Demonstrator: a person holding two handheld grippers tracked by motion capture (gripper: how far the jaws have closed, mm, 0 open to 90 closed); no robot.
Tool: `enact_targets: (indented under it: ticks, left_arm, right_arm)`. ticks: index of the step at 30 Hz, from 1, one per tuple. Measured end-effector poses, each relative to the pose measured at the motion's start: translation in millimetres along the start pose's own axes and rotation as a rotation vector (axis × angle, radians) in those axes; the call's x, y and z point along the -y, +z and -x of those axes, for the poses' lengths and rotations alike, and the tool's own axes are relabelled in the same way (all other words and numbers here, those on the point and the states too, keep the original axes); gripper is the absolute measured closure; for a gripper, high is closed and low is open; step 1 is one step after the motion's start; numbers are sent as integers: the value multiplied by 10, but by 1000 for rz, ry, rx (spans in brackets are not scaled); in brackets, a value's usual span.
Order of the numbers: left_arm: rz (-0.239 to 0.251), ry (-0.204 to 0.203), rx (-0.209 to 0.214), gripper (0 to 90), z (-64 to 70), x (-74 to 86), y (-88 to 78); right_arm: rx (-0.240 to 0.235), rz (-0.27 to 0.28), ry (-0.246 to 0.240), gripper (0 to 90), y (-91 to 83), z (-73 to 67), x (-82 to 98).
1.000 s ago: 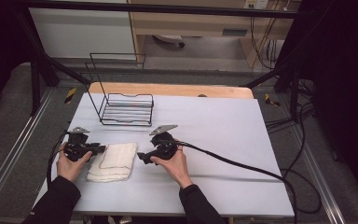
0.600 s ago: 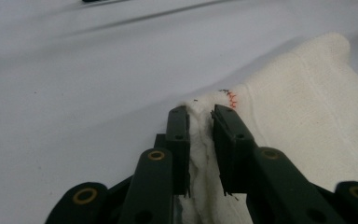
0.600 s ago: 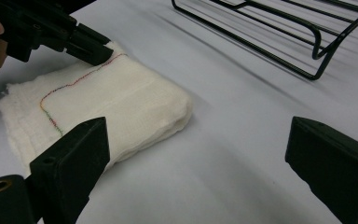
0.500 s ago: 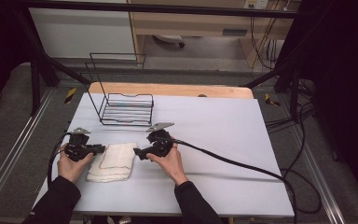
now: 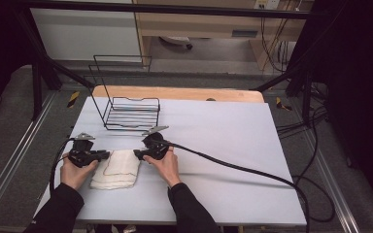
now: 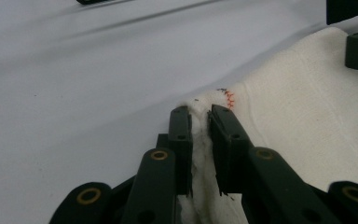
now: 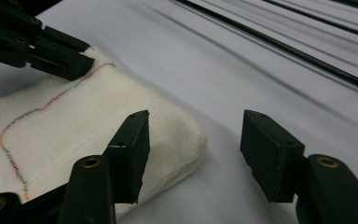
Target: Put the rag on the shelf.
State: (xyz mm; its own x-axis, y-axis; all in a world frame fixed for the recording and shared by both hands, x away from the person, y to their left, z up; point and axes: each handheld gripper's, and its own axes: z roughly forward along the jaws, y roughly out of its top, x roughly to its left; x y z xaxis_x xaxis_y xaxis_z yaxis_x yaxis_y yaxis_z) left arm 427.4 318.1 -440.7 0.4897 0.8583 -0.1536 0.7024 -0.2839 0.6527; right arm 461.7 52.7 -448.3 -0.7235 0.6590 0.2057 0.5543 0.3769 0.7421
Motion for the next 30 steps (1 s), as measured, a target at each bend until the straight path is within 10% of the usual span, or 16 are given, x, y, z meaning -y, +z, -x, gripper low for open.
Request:
enact_targets:
  ticks: [30]
  left_arm:
    - [28, -41, 28, 808, -50, 20, -58]
  right_arm:
    - [-68, -44, 20, 814, 17, -87, -17]
